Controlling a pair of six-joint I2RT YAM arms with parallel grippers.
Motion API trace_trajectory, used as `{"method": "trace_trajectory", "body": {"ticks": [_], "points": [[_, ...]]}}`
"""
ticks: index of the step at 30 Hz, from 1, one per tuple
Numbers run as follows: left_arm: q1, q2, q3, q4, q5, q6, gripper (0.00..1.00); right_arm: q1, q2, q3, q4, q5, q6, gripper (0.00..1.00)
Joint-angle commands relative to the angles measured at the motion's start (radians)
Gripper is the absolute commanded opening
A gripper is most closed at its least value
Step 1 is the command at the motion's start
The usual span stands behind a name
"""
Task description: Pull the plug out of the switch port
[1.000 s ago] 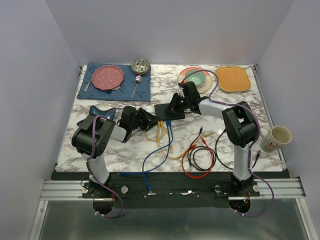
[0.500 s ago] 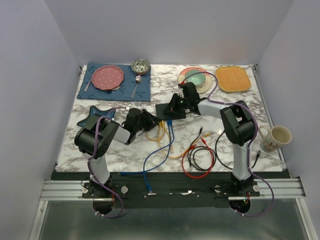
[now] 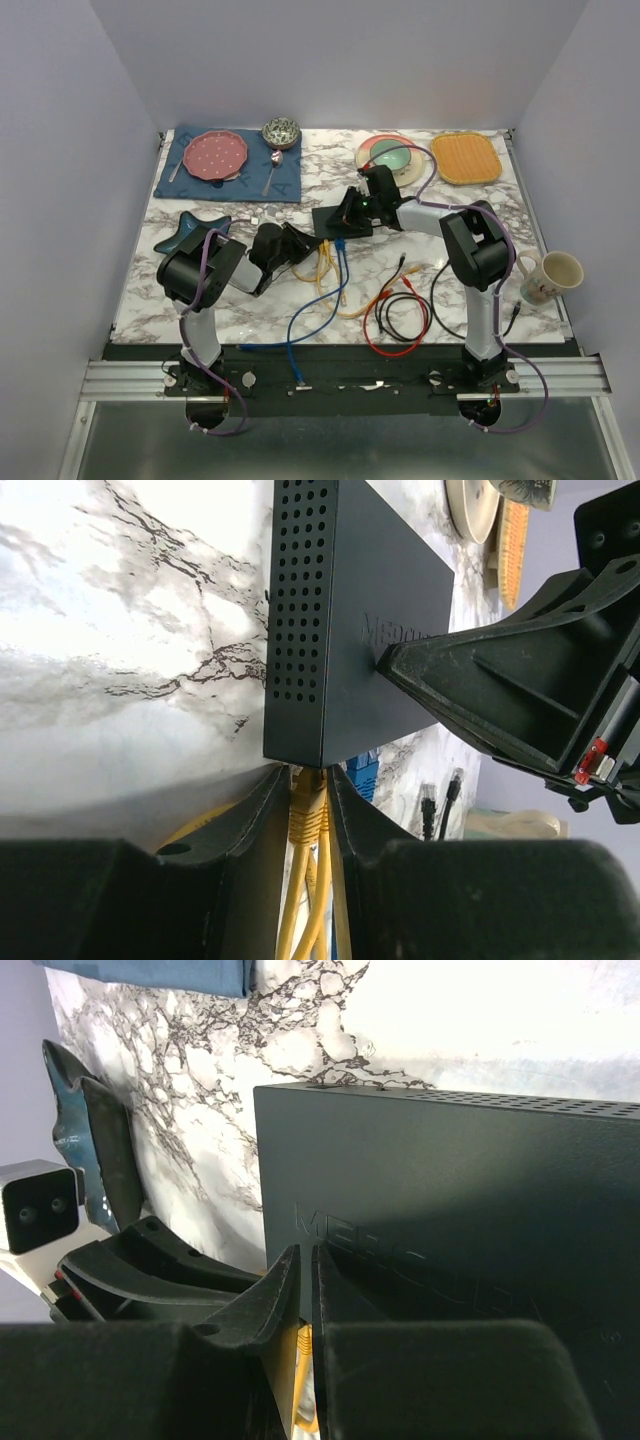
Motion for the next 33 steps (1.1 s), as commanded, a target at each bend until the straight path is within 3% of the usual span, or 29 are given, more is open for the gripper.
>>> {"method": "trace_trajectory", "body": {"ticks": [1, 17, 24, 33], "points": [[-0.017, 0.060, -0.021, 0.030, 0.019, -0.032, 0.31, -0.007, 0.039, -0.031, -0.017, -0.004, -0.002, 0.17], [-0.007, 0.112, -0.047, 0.139, 0.050, -0.092, 0.00, -0.006, -0.001, -0.071, 0.011, 0.016, -0.011, 0.17], [-0.003, 0.119, -0.050, 0.153, 0.059, -0.104, 0.00, 0.034, -0.173, -0.203, 0.024, 0.081, -0.070, 0.17], [-0.003, 0.119, -0.056, 0.172, 0.076, -0.115, 0.00, 0.069, -0.073, -0.125, -0.075, 0.074, -0.080, 0.15]]}}
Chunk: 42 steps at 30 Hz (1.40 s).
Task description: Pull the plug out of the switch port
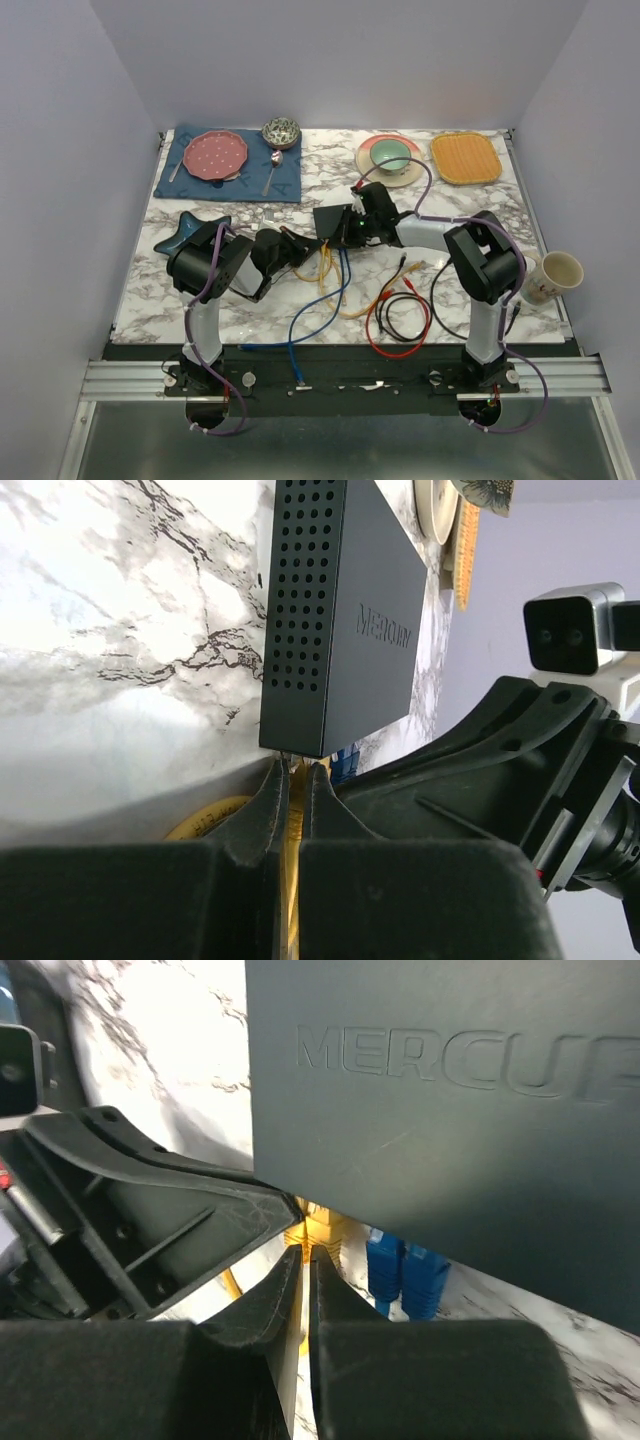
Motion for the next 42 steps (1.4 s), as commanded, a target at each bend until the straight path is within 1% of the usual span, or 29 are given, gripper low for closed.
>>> {"method": "trace_trajectory", "body": {"ticks": [1, 6, 10, 13, 15, 16, 18, 19, 20, 22, 23, 24, 25, 26, 27, 29, 31, 32, 33, 34, 35, 37, 38, 41, 42], "points": [[-0.010, 0.016, -0.027, -0.042, 0.038, 0.012, 0.00, 0.003, 0.071, 0.070, -0.092, 0.028, -0.023, 0.15], [-0.010, -0.057, -0.070, -0.080, 0.075, 0.020, 0.00, 0.000, 0.106, 0.150, -0.134, 0.059, -0.026, 0.14], [-0.010, -0.149, -0.110, -0.192, 0.084, 0.078, 0.00, -0.002, 0.118, 0.173, -0.141, 0.065, -0.020, 0.14], [-0.009, -0.226, -0.153, -0.227, 0.055, 0.103, 0.00, -0.002, 0.097, 0.146, -0.122, 0.074, -0.014, 0.14], [-0.009, -0.303, -0.159, -0.262, 0.029, 0.121, 0.00, -0.003, 0.031, 0.100, -0.079, 0.100, -0.017, 0.14], [-0.007, -0.330, -0.153, -0.332, 0.005, 0.144, 0.02, -0.003, 0.007, 0.078, -0.042, 0.119, -0.018, 0.14], [-0.007, -0.422, -0.117, -0.442, -0.035, 0.167, 0.23, -0.011, -0.047, 0.054, -0.040, 0.154, -0.034, 0.15], [-0.007, -0.452, -0.106, -0.545, -0.074, 0.187, 0.32, -0.014, -0.063, 0.049, -0.040, 0.162, -0.038, 0.16], [-0.007, -0.503, -0.100, -0.577, -0.092, 0.192, 0.42, -0.019, -0.073, 0.044, -0.040, 0.172, -0.046, 0.16], [-0.007, -0.554, -0.119, -0.620, -0.127, 0.181, 0.48, -0.036, -0.086, 0.037, -0.043, 0.182, -0.047, 0.18], [-0.007, -0.603, -0.127, -0.634, -0.157, 0.169, 0.53, -0.045, -0.084, 0.037, -0.043, 0.180, -0.041, 0.18], [-0.007, -0.625, -0.129, -0.655, -0.174, 0.167, 0.56, -0.052, -0.081, 0.037, -0.043, 0.177, -0.035, 0.18], [-0.006, -0.645, -0.121, -0.716, -0.183, 0.167, 0.60, -0.066, -0.066, 0.041, -0.043, 0.171, -0.029, 0.19], [-0.006, -0.669, -0.110, -0.741, -0.195, 0.176, 0.70, -0.072, -0.054, 0.047, -0.043, 0.162, -0.015, 0.19], [-0.006, -0.674, -0.087, -0.759, -0.207, 0.179, 0.76, -0.080, -0.038, 0.055, -0.043, 0.142, -0.008, 0.19], [-0.004, -0.659, -0.066, -0.764, -0.195, 0.184, 0.86, -0.098, 0.021, 0.087, -0.043, 0.114, 0.020, 0.18], [-0.003, -0.622, -0.020, -0.728, -0.122, 0.205, 0.91, -0.109, 0.067, 0.126, -0.043, 0.055, 0.040, 0.18], [-0.004, -0.567, 0.003, -0.712, -0.088, 0.212, 0.89, -0.111, 0.100, 0.133, -0.043, 0.042, 0.058, 0.17], [-0.003, -0.533, 0.040, -0.686, -0.010, 0.218, 0.86, -0.109, 0.114, 0.139, -0.042, 0.027, 0.063, 0.17], [-0.004, -0.500, 0.054, -0.619, 0.018, 0.210, 0.81, -0.109, 0.123, 0.143, -0.040, 0.021, 0.068, 0.17], [-0.006, -0.437, 0.062, -0.578, 0.041, 0.199, 0.70, -0.111, 0.132, 0.144, -0.039, 0.016, 0.075, 0.16], [-0.009, -0.382, 0.066, -0.470, 0.058, 0.158, 0.61, -0.111, 0.147, 0.146, -0.039, 0.010, 0.075, 0.16], [-0.009, -0.333, 0.066, -0.444, 0.061, 0.144, 0.54, -0.112, 0.150, 0.143, -0.039, 0.011, 0.072, 0.16], [-0.010, -0.259, 0.065, -0.363, 0.072, 0.118, 0.44, -0.112, 0.147, 0.135, -0.040, 0.015, 0.063, 0.15], [-0.010, -0.245, 0.059, -0.347, 0.073, 0.112, 0.43, -0.114, 0.146, 0.130, -0.040, 0.016, 0.060, 0.15]]}}
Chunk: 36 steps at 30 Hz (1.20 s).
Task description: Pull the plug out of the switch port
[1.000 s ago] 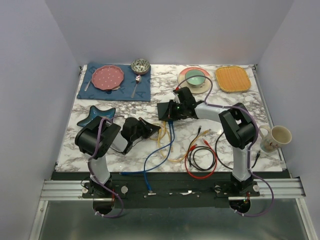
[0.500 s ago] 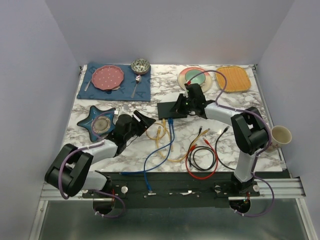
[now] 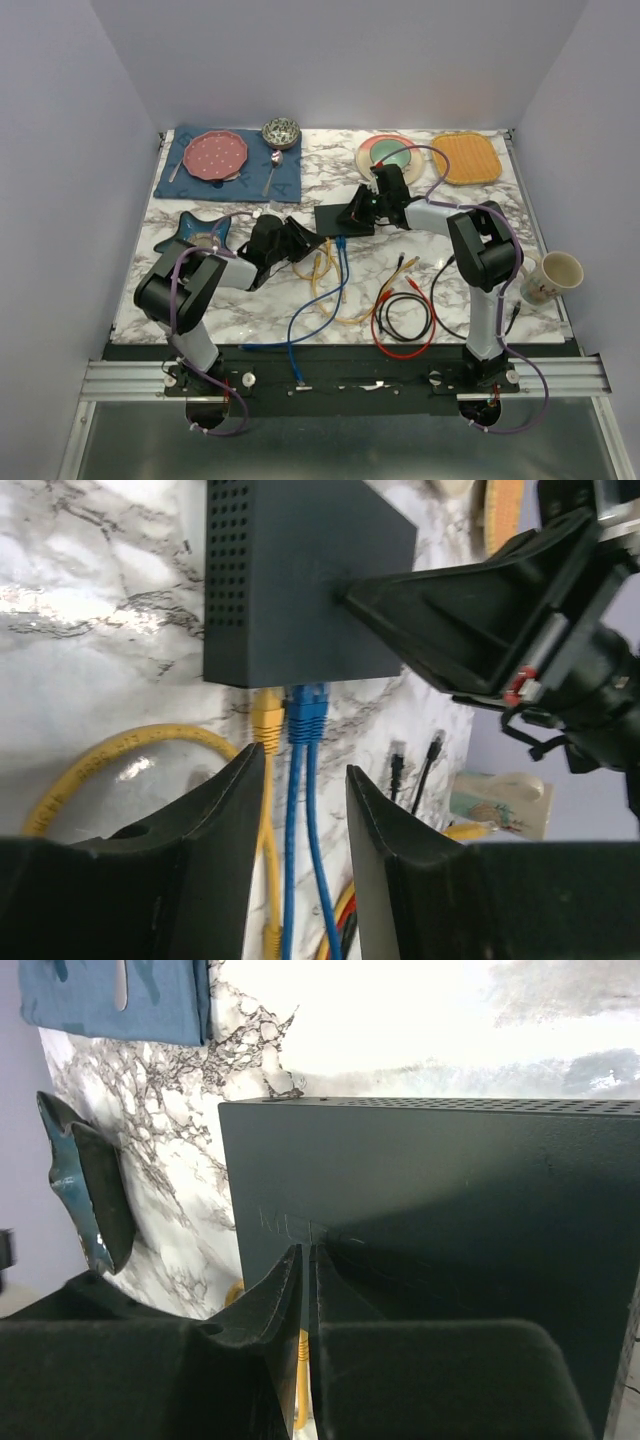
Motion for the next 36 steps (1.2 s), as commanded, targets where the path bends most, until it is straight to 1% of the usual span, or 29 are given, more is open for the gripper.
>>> {"method": "trace_trajectory", "body": {"ticks": [1, 7, 12, 25, 31, 36], "points": [[-0.005, 0.090, -0.012, 0.182, 0.061, -0.046, 0.43, 0.000, 0.042, -0.015, -0.056, 0.002, -0.014, 0.15], [-0.006, 0.152, -0.015, 0.236, 0.052, -0.060, 0.42, -0.005, 0.052, -0.010, -0.055, -0.007, -0.014, 0.15], [-0.006, 0.207, 0.017, 0.253, 0.041, -0.068, 0.43, -0.006, 0.053, -0.007, -0.055, -0.013, -0.014, 0.15], [-0.006, 0.242, 0.065, 0.116, -0.037, -0.046, 0.42, -0.006, 0.047, -0.018, -0.053, -0.011, -0.021, 0.15], [-0.006, 0.264, 0.088, 0.106, -0.046, -0.059, 0.42, -0.005, 0.046, -0.019, -0.053, -0.011, -0.022, 0.15], [-0.005, 0.280, 0.101, 0.098, -0.039, -0.057, 0.37, -0.006, 0.044, -0.022, -0.053, -0.011, -0.022, 0.15]]}}
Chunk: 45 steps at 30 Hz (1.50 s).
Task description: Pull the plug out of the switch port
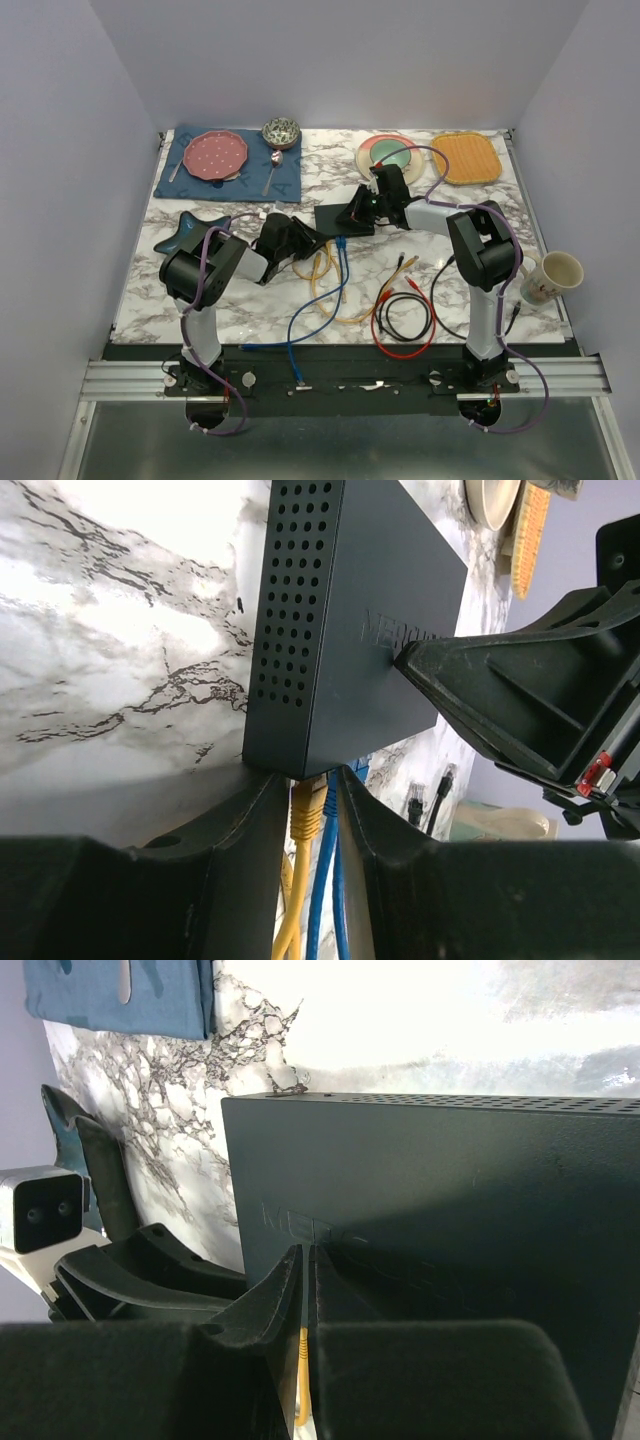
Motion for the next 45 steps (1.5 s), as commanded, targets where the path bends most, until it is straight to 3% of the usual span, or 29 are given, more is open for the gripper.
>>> {"method": "trace_trajectory", "body": {"ticks": [1, 10, 14, 16, 30, 33, 36, 37, 38, 39, 41, 45], "points": [[-0.003, 0.034, 0.017, -0.031, -0.028, 0.008, 0.36, -0.005, 0.040, -0.022, -0.058, 0.010, -0.024, 0.15], [-0.003, 0.057, -0.001, 0.000, -0.008, 0.008, 0.22, -0.005, 0.037, -0.024, -0.055, 0.010, -0.027, 0.15], [-0.003, 0.051, -0.018, 0.020, 0.009, 0.011, 0.05, -0.005, 0.040, -0.024, -0.055, 0.010, -0.023, 0.15], [-0.003, 0.043, -0.044, 0.033, 0.014, 0.011, 0.00, -0.005, 0.040, -0.024, -0.055, 0.010, -0.022, 0.15], [-0.008, -0.092, -0.164, 0.072, 0.077, 0.017, 0.00, -0.007, 0.043, -0.018, -0.046, 0.012, -0.019, 0.15], [-0.005, -0.231, -0.219, -0.015, 0.048, 0.048, 0.00, -0.008, 0.036, -0.025, -0.048, 0.018, -0.021, 0.15], [0.005, -0.407, -0.236, -0.322, -0.073, 0.088, 0.00, -0.014, 0.023, -0.044, -0.048, 0.030, -0.024, 0.14], [0.008, -0.446, -0.213, -0.520, -0.124, 0.108, 0.00, -0.017, 0.019, -0.048, -0.048, 0.039, -0.024, 0.14], [0.006, -0.507, -0.201, -0.595, -0.167, 0.114, 0.04, -0.017, 0.016, -0.054, -0.048, 0.042, -0.024, 0.14], [0.009, -0.535, -0.193, -0.641, -0.228, 0.123, 0.14, -0.017, 0.011, -0.058, -0.048, 0.047, -0.023, 0.14], [0.015, -0.581, -0.176, -0.719, -0.276, 0.144, 0.44, -0.019, 0.011, -0.059, -0.048, 0.049, -0.021, 0.13], [0.015, -0.639, -0.101, -0.764, -0.316, 0.206, 0.63, -0.019, 0.000, -0.068, -0.048, 0.046, -0.021, 0.13]]}}
